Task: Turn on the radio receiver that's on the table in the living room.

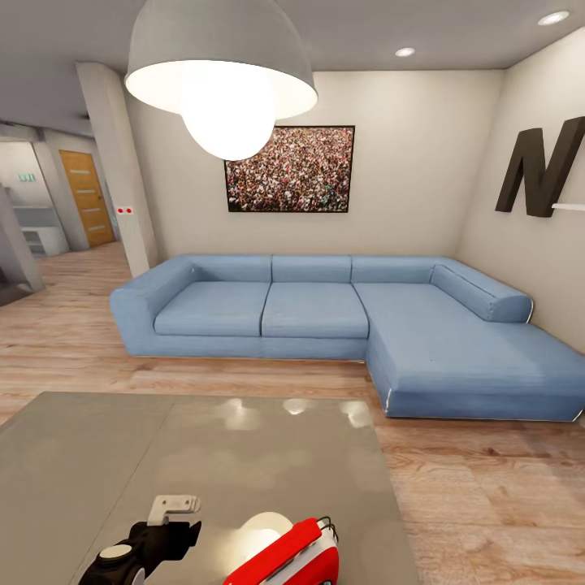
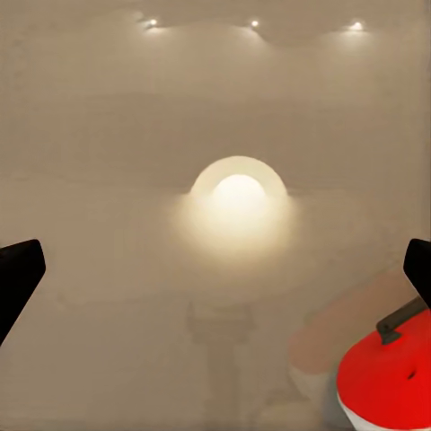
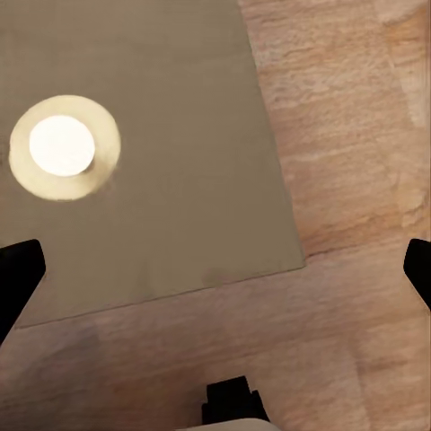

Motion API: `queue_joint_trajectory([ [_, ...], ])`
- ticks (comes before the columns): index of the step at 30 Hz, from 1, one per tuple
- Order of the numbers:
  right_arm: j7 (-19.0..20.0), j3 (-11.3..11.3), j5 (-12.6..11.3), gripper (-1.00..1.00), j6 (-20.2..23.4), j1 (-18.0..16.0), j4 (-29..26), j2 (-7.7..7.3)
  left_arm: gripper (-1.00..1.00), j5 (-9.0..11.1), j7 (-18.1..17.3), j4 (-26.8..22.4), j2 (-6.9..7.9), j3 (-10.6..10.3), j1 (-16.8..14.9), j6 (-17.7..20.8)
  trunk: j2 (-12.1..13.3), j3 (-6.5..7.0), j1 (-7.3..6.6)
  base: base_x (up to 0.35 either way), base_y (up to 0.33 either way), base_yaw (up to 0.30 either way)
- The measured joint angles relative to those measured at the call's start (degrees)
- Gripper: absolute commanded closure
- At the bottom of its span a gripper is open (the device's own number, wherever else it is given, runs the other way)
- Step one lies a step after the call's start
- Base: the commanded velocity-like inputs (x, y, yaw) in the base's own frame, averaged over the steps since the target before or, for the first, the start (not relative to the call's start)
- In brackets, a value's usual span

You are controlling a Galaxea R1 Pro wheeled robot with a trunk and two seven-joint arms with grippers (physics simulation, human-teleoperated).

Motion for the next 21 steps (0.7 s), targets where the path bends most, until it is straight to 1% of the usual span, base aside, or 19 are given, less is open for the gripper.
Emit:
queue_joint_trajectory([
  [8, -0.2, 0.1, 0.1, -1.0, 0.2, 0.0, -6.2, -0.13, -1.0, -0.2, 0.1, 0.2, 0.02, 0.0, 0.0, -0.2, 0.0, 0.0, 0.0, 0.0, 0.0, 0.0],
  [9, -0.3, 0.1, 0.1, -1.0, 0.6, 0.0, -8.7, -0.15, -1.0, -0.3, 0.1, 0.3, 0.03, 0.0, 0.0, -0.2, 0.0, 0.0, 0.0, 0.0, 0.0, 0.0],
  [17, -0.4, 0.1, 0.1, -1.0, 1.6, 0.0, -13.5, -0.15, -1.0, -0.3, 0.1, 0.5, 0.1, 0.0, 0.0, -0.3, 0.0, 0.0, 0.0, 0.0, 0.0, 0.0],
  [19, -0.4, 0.1, 0.1, -1.0, 3.1, 0.0, -15.0, -0.16, -1.0, -0.3, 0.1, 0.6, 0.1, 0.0, 0.0, -0.3, 0.0, 0.0, 0.0, 0.0, 0.0, 0.0],
  [20, -0.4, 0.1, 0.1, -1.0, 6.2, 0.0, -17.6, -0.16, -1.0, -0.3, 0.1, 0.7, 0.11, 0.0, 0.0, -0.4, 0.0, 0.0, 0.0, 0.0, 0.0, 0.0],
  [21, -0.4, 0.1, 0.1, -1.0, 7.9, 0.0, -19.2, -0.16, -1.0, -0.3, 0.1, 0.7, 0.11, 0.0, 0.0, -0.4, 0.0, 0.0, 0.0, 0.0, 0.0, 0.0],
])
